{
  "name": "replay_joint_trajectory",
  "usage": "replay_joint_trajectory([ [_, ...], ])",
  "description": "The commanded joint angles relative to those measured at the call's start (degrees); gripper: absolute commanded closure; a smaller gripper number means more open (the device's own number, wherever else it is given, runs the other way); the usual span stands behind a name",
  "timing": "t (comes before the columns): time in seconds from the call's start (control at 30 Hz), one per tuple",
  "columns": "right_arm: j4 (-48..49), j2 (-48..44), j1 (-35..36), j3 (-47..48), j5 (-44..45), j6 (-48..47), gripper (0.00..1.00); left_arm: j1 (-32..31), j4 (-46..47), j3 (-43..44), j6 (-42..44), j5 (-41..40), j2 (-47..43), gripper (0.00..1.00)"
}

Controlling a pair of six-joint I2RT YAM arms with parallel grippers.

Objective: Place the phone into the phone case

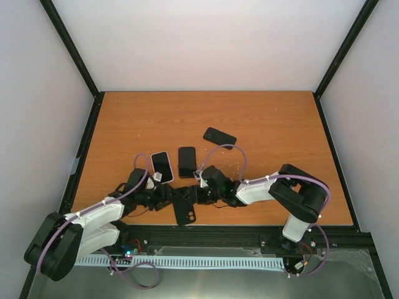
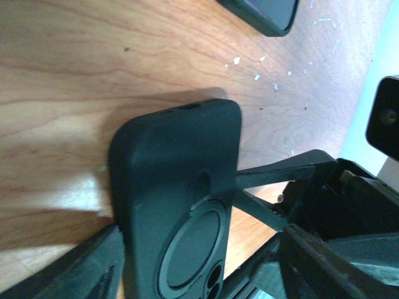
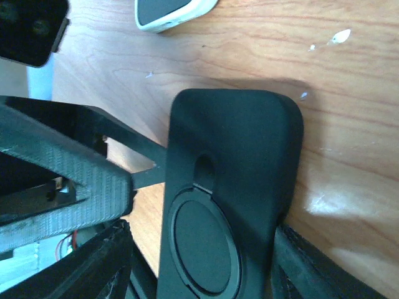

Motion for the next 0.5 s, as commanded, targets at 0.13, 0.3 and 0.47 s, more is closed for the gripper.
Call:
replay_joint_trajectory([
  [0.13, 18.2, -6.5, -0.3, -4.6, -5.4, 7.8, 0.41, -0.4, 6.7, -0.3, -2.3, 2.2, 0.6, 0.41],
  [0.3, 26.0, -7.7, -0.4, -6.4, -6.1, 11.1, 0.42, -0.4, 8.4, -0.7, -3.0, 2.1, 1.0, 0.40],
  [0.47, 30.9, -3.4, -0.4, -7.2, -7.4, 14.6, 0.42, -0.4, 9.5, -0.9, -3.1, 2.1, 1.0, 0.39],
])
